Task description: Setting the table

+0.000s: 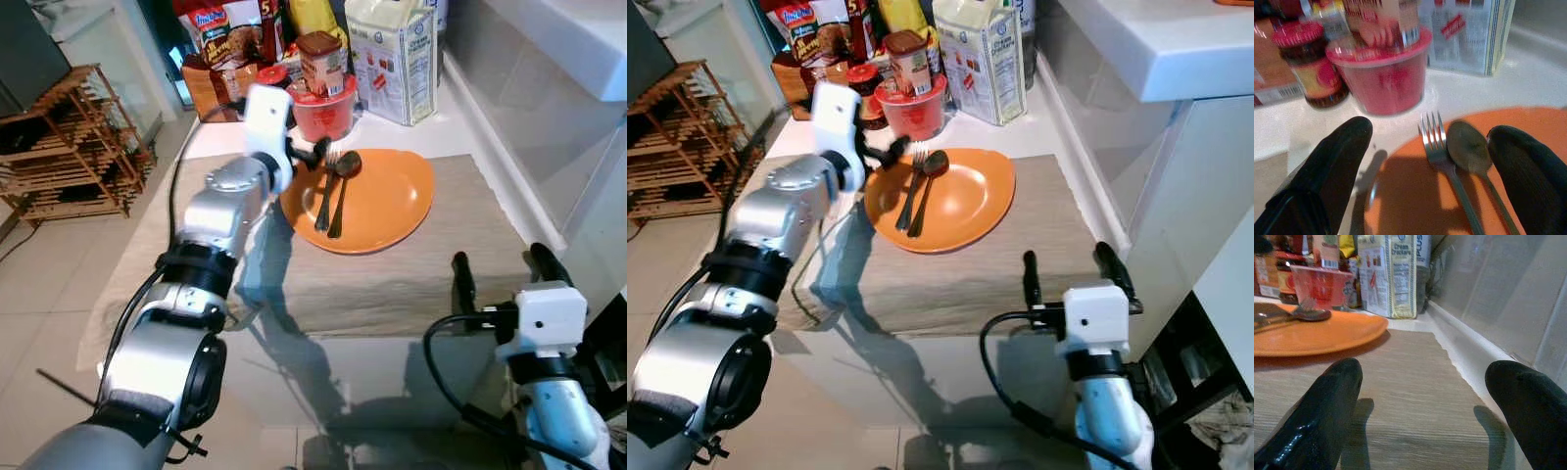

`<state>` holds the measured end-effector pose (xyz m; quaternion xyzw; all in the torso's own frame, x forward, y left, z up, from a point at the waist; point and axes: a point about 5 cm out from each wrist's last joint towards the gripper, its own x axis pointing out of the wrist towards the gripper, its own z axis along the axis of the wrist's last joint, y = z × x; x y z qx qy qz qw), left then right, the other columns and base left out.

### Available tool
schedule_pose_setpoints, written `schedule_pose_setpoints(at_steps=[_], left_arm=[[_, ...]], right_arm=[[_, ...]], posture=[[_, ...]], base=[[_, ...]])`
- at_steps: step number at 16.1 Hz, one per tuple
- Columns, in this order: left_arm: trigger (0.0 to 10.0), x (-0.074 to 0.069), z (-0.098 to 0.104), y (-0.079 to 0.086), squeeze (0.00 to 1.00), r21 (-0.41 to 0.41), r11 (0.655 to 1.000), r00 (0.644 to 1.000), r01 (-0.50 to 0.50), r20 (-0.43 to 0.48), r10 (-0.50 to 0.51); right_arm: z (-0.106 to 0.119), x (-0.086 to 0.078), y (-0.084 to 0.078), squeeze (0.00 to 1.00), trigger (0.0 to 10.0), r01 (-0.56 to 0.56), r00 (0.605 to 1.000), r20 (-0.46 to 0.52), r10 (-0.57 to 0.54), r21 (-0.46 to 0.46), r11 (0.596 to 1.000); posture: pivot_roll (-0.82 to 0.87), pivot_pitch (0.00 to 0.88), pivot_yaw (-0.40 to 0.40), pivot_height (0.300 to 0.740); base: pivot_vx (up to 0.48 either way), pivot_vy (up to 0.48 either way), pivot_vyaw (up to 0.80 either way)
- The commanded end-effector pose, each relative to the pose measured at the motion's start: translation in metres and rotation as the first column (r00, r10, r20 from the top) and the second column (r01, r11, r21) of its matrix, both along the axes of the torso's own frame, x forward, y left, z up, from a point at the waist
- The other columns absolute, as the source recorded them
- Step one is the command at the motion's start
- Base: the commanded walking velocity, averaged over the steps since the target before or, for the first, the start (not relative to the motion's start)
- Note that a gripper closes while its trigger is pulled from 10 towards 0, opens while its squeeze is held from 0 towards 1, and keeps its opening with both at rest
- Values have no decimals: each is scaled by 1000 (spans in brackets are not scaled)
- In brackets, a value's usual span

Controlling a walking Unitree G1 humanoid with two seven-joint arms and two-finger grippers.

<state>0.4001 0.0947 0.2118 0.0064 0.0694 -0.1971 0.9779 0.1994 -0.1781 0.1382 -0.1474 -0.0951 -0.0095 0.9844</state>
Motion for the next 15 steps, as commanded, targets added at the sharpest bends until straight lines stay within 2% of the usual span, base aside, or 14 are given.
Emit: schedule_pose_setpoints(at_steps=[1, 6, 15], left_arm=[[10000, 3, 0, 7, 0, 14, 1000, 999, -27, -29, 28], [10000, 5, -12, 3, 0, -48, 998, 990, -39, -137, 33], [10000, 3, -24, -14, 0, 0, 1000, 984, 11, -179, -11]], right_arm=[[3, -2, 4, 0, 10000, -5, 1000, 13, 5, 4, 1000], [5, -10, 2, 0, 10000, 6, 1000, 7, -6, -3, 1000], [4, -19, 3, 0, 10000, 22, 1000, -16, -22, -4, 1000]], posture=[[-272, 6, 217, 736], [-293, 47, 218, 736], [-308, 67, 227, 736]], base=[[0, 0, 0], [0, 0, 0], [0, 0, 0]])
